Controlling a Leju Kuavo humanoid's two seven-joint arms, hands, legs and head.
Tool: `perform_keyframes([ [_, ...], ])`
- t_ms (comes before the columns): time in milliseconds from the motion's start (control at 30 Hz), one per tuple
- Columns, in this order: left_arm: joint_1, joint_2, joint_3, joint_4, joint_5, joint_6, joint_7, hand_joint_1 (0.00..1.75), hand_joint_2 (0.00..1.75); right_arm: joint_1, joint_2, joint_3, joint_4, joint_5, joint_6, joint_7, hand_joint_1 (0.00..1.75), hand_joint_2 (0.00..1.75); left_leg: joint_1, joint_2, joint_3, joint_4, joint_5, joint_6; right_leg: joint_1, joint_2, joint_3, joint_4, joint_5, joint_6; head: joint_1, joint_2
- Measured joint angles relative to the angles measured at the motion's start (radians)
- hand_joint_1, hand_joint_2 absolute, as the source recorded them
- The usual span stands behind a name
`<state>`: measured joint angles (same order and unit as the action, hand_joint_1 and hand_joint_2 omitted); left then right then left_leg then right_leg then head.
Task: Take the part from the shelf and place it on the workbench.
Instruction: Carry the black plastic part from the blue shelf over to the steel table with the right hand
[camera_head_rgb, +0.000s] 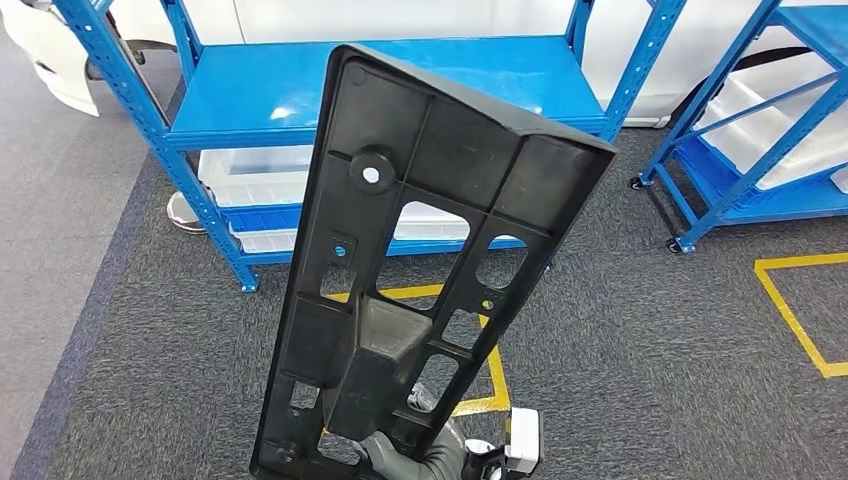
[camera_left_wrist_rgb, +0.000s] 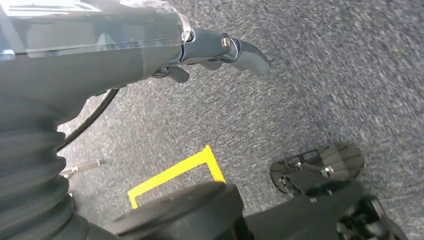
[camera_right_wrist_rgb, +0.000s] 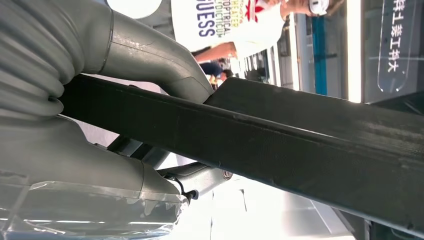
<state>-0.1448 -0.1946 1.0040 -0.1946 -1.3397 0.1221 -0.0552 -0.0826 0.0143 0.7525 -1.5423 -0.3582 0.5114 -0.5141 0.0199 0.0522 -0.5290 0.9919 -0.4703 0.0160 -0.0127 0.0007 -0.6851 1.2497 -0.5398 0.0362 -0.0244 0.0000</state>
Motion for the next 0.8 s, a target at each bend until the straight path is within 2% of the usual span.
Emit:
perform_keyframes([
  [33, 0.0, 0.0, 0.0, 0.0, 0.0, 0.0, 0.0, 0.0, 1.75, 0.0, 0.0, -0.001, 0.0, 0.0, 0.0, 0.0, 1.75, 1.75, 0.0, 0.009, 0.003, 0.0, -0.002, -0.002, 0.0, -0.015, 0.034, -0.071, 0.04, -0.002, 0.0, 0.0],
  [100, 0.0, 0.0, 0.0, 0.0, 0.0, 0.0, -0.001, 0.0, 1.75, 0.0, 0.0, -0.004, 0.0, -0.001, 0.002, 0.0, 1.75, 1.75, -0.005, 0.024, 0.006, 0.002, -0.006, -0.01, 0.008, -0.056, 0.094, -0.198, 0.087, -0.012, 0.0, 0.0],
  [133, 0.0, 0.0, 0.0, 0.0, 0.0, 0.0, -0.001, 0.0, 1.75, 0.0, 0.001, -0.005, 0.0, -0.001, 0.002, 0.0, 1.75, 1.75, -0.008, 0.031, 0.007, 0.003, -0.008, -0.015, 0.013, -0.069, 0.105, -0.229, 0.093, -0.019, 0.0, 0.0],
  [167, 0.0, 0.0, 0.0, 0.0, 0.001, 0.0, -0.002, 0.0, 1.75, 0.0, 0.001, -0.006, 0.0, -0.002, 0.002, 0.001, 1.75, 1.75, -0.01, 0.04, 0.007, 0.003, -0.009, -0.021, 0.017, -0.069, 0.105, -0.237, 0.09, -0.026, 0.0, 0.0],
  [233, -0.002, 0.0, 0.0, 0.0, 0.001, 0.001, -0.002, 0.0, 1.75, 0.002, 0.001, -0.008, -0.001, -0.003, 0.003, 0.001, 1.75, 1.75, -0.009, 0.054, 0.008, 0.003, -0.013, -0.032, 0.017, -0.048, 0.1, -0.241, 0.094, -0.04, 0.0, 0.0],
  [300, -0.005, 0.0, 0.0, 0.0, 0.001, 0.001, -0.002, 0.0, 1.75, 0.003, 0.002, -0.009, -0.001, -0.004, 0.003, 0.001, 1.75, 1.75, -0.005, 0.023, -0.005, 0.04, -0.043, -0.041, 0.012, -0.028, 0.101, -0.248, 0.1, -0.054, 0.0, 0.0],
  [367, -0.003, 0.0, 0.0, 0.0, 0.002, 0.001, -0.003, 0.0, 1.75, 0.003, 0.004, -0.01, -0.001, -0.005, 0.003, 0.001, 1.75, 1.75, -0.003, -0.025, -0.056, 0.158, -0.109, -0.045, 0.01, -0.007, 0.101, -0.25, 0.103, -0.064, 0.0, 0.0],
  [400, -0.003, 0.0, 0.0, 0.0, 0.004, 0.001, -0.005, 0.0, 1.75, 0.003, 0.005, -0.011, -0.001, -0.006, 0.003, 0.001, 1.75, 1.75, -0.002, -0.036, -0.09, 0.231, -0.14, -0.046, 0.011, 0.004, 0.1, -0.25, 0.104, -0.066, 0.0, 0.0],
  [433, -0.004, 0.0, 0.0, 0.0, 0.005, 0.001, -0.006, 0.0, 1.75, 0.004, 0.006, -0.011, -0.001, -0.006, 0.004, 0.002, 1.75, 1.75, -0.002, -0.041, -0.114, 0.285, -0.155, -0.047, 0.012, 0.016, 0.1, -0.249, 0.104, -0.067, 0.0, 0.0],
  [467, -0.006, 0.0, 0.001, 0.0, 0.006, 0.0, -0.008, 0.0, 1.75, 0.005, 0.006, -0.011, 0.0, -0.007, 0.004, 0.002, 1.75, 1.75, -0.002, -0.043, -0.123, 0.303, -0.149, -0.046, 0.013, 0.03, 0.1, -0.248, 0.105, -0.067, 0.0, 0.0],
  [500, -0.007, 0.001, 0.0, 0.0, 0.005, 0.0, -0.008, 0.0, 1.75, 0.006, 0.006, -0.011, 0.0, -0.007, 0.004, 0.003, 1.75, 1.75, -0.002, -0.044, -0.113, 0.28, -0.124, -0.045, 0.013, 0.044, 0.101, -0.246, 0.104, -0.067, 0.0, 0.0],
  [533, -0.006, 0.001, 0.0, 0.0, 0.003, 0.0, -0.007, 0.0, 1.75, 0.006, 0.006, -0.012, 0.0, -0.007, 0.005, 0.003, 1.75, 1.75, -0.001, -0.052, -0.086, 0.22, -0.084, -0.043, 0.012, 0.058, 0.103, -0.244, 0.104, -0.065, 0.0, 0.0],
  [567, -0.005, 0.001, 0.0, 0.0, 0.002, 0.0, -0.006, 0.0, 1.75, 0.006, 0.007, -0.012, 0.0, -0.008, 0.005, 0.003, 1.75, 1.75, 0.0, -0.071, -0.055, 0.15, -0.048, -0.04, 0.012, 0.072, 0.103, -0.241, 0.103, -0.062, 0.0, 0.0],
  [600, -0.003, 0.002, 0.0, 0.0, 0.001, 0.0, -0.006, 0.0, 1.75, 0.006, 0.007, -0.013, 0.0, -0.009, 0.006, 0.003, 1.75, 1.75, 0.002, -0.093, -0.028, 0.087, -0.025, -0.037, 0.012, 0.085, 0.099, -0.235, 0.102, -0.058, 0.0, 0.0],
  [633, -0.002, 0.002, 0.0, 0.0, 0.0, 0.0, -0.005, 0.0, 1.75, 0.006, 0.008, -0.014, -0.001, -0.01, 0.006, 0.003, 1.75, 1.75, 0.003, -0.111, -0.012, 0.046, -0.014, -0.035, 0.012, 0.096, 0.093, -0.231, 0.104, -0.051, 0.0, 0.0],
  [667, -0.002, 0.002, 0.0, 0.0, 0.0, 0.0, -0.004, 0.0, 1.75, 0.007, 0.008, -0.014, -0.001, -0.01, 0.006, 0.003, 1.75, 1.75, 0.003, -0.121, -0.006, 0.029, -0.015, -0.032, 0.011, 0.106, 0.086, -0.229, 0.106, -0.044, 0.0, 0.0],
  [733, -0.004, 0.001, 0.0, 0.0, 0.0, 0.0, -0.004, 0.0, 1.75, 0.009, 0.008, -0.017, -0.001, -0.01, 0.008, 0.003, 1.75, 1.75, 0.003, -0.108, -0.007, 0.021, -0.014, -0.023, 0.009, 0.122, 0.075, -0.229, 0.113, -0.03, 0.0, 0.0],
  [767, -0.005, 0.0, 0.0, 0.0, 0.0, 0.0, -0.004, 0.0, 1.75, 0.01, 0.008, -0.02, -0.001, -0.01, 0.009, 0.003, 1.75, 1.75, 0.004, -0.098, -0.006, 0.018, -0.01, -0.017, 0.01, 0.115, 0.07, -0.224, 0.109, -0.024, 0.0, 0.0],
  [800, -0.005, 0.0, 0.0, 0.0, 0.0, 0.0, -0.003, 0.0, 1.75, 0.011, 0.008, -0.022, -0.002, -0.01, 0.01, 0.003, 1.75, 1.75, 0.006, -0.086, -0.006, 0.014, -0.007, -0.01, 0.011, 0.095, 0.06, -0.202, 0.095, -0.019, 0.0, 0.0],
])
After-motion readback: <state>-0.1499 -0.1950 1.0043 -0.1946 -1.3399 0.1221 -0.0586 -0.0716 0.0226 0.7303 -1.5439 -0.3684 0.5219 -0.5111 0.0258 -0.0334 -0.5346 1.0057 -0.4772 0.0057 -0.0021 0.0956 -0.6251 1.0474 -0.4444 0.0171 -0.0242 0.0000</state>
